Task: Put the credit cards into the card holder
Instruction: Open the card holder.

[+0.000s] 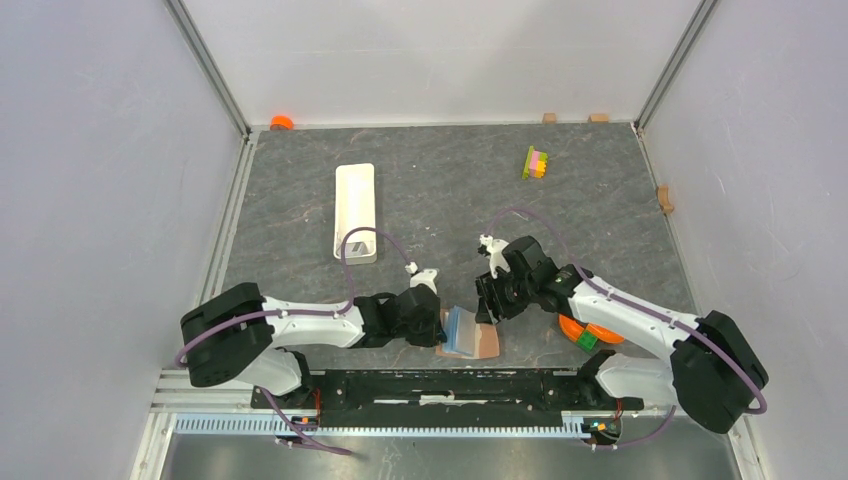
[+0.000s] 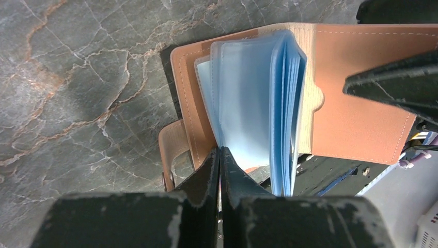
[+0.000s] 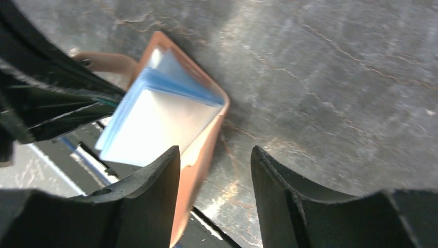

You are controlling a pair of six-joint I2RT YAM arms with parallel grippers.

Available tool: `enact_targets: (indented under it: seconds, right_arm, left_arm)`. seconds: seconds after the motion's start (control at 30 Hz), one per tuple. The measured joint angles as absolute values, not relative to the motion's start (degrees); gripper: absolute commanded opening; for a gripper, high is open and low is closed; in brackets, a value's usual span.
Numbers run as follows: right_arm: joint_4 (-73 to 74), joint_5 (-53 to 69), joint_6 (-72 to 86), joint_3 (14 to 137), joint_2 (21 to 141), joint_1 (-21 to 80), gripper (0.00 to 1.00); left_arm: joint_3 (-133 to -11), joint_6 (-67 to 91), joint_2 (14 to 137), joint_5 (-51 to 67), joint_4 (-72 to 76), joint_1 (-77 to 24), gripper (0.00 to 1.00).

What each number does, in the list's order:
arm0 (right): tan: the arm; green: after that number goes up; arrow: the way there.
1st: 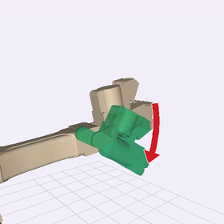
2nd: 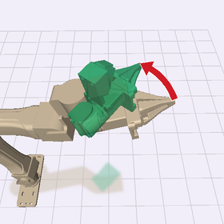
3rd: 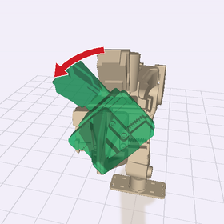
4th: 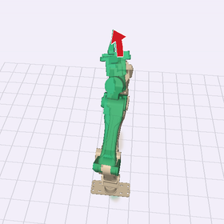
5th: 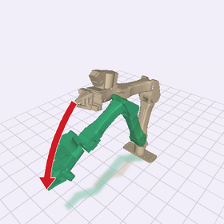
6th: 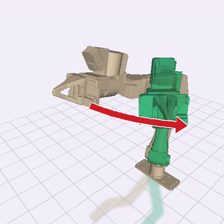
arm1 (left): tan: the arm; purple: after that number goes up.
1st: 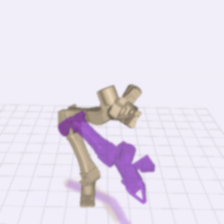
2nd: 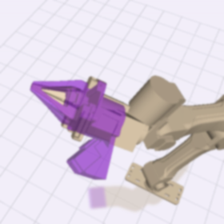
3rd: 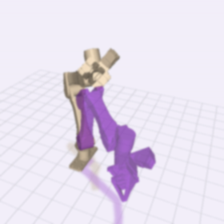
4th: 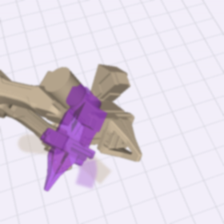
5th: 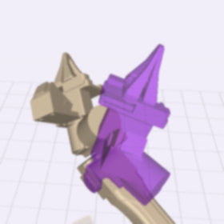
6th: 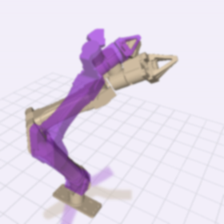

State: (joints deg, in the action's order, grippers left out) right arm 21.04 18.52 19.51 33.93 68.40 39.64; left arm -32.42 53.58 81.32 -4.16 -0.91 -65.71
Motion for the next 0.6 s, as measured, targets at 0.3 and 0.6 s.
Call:
enact_targets:
  seconds: [0.3,0.6]
  right_arm:
    - [23.6,4.7,20.3,31.0,66.0,39.6,0.61]
    - [20.4,0.4,21.3,26.8,64.6,39.6,0.69]
  left_arm:
    - [-31.2,54.6,81.1,-4.2,1.5,-65.7,0.05]
    - [-31.1,54.6,81.1,-3.9,2.4,-65.7,0.12]
